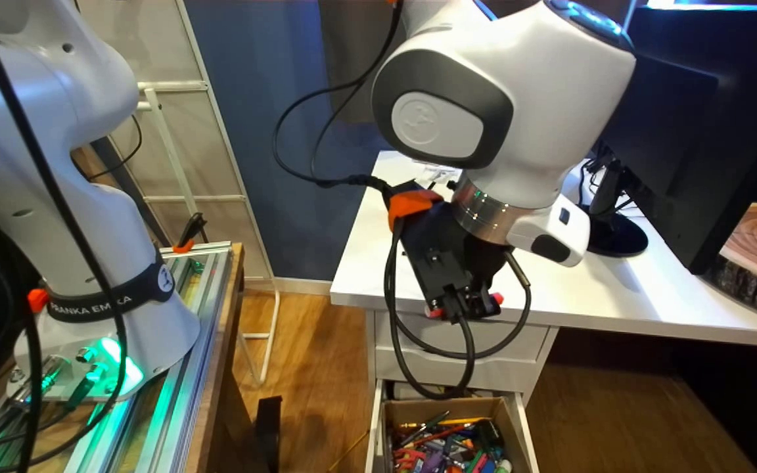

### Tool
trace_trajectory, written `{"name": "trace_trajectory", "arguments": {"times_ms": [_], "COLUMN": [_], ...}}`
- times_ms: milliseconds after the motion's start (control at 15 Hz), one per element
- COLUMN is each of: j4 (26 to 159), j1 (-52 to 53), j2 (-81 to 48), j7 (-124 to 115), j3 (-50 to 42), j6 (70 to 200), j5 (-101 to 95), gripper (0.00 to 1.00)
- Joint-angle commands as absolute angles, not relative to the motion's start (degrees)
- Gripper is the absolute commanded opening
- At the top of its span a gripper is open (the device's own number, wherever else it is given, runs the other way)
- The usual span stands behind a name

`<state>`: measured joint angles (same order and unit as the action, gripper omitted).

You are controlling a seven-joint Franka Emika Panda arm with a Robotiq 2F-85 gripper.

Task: Take the marker out of the drawer

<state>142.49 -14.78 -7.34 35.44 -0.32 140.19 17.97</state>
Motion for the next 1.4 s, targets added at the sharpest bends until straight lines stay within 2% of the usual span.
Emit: {"name": "trace_trajectory", "arguments": {"times_ms": [0,267,333,867,1333], "j4": [142.4,142.3,141.8,134.5,130.7], "j1": [-13.2,-13.2,-12.7,-4.7,-3.4], "j2": [-7.4,-7.5,-7.0,-8.7,-15.7], "j7": [35.5,35.5,36.2,34.6,25.8], "j3": [-1.8,-1.8,-1.0,4.0,4.5], "j6": [140.0,140.0,140.3,141.3,146.8], "j5": [18.2,18.2,19.5,24.7,23.8], "gripper": [0.26,0.26,0.07,0.07,0.07]}}
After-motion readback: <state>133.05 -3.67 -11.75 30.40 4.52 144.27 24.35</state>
